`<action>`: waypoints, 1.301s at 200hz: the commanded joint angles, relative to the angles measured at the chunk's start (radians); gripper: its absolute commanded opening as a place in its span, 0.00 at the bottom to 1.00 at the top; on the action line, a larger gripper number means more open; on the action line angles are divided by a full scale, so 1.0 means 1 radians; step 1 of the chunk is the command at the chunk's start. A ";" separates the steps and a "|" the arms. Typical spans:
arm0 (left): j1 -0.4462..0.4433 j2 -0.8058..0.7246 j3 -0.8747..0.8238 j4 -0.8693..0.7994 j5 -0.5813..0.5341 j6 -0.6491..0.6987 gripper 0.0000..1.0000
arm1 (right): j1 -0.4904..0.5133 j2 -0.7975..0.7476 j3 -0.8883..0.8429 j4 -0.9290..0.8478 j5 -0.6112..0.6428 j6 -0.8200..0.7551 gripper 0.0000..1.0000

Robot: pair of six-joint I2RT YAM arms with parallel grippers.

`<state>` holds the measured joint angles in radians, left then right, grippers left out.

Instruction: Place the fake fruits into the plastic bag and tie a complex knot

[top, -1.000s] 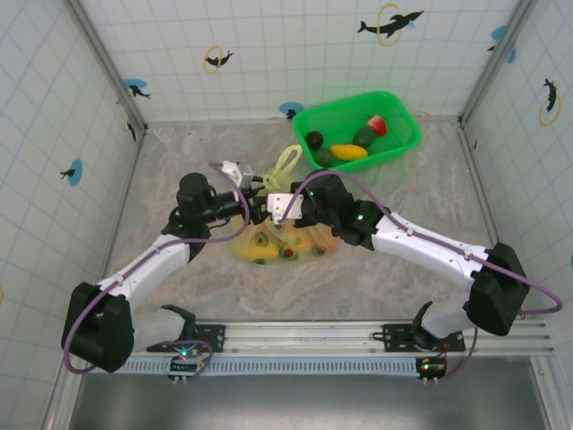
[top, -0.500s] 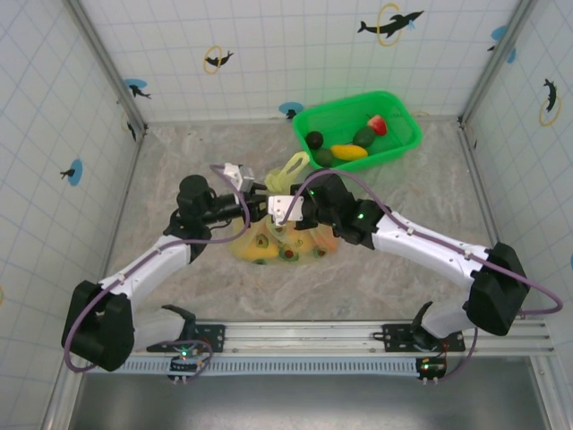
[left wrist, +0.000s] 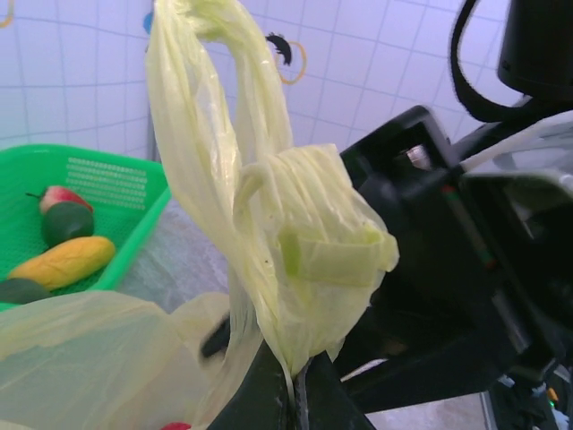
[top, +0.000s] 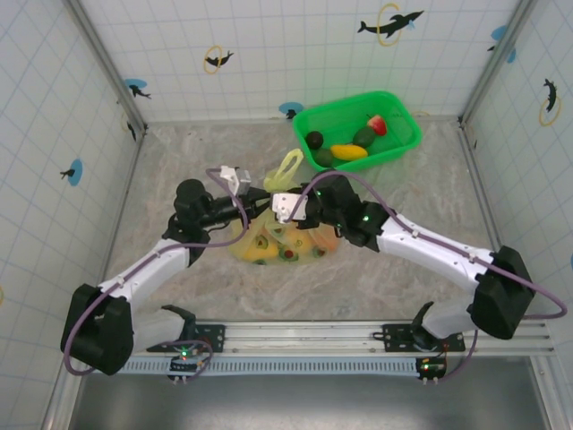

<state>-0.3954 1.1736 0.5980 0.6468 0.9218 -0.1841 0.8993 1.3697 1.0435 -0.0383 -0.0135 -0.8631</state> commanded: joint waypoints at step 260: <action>-0.022 -0.087 -0.135 0.198 -0.057 0.107 0.00 | -0.187 -0.015 0.366 -0.169 -0.326 1.041 0.02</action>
<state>-0.4126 1.1049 0.4698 0.8391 0.8696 -0.1112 0.7181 1.3754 1.3624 -0.1871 -0.3573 0.1699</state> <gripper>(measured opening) 0.047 0.121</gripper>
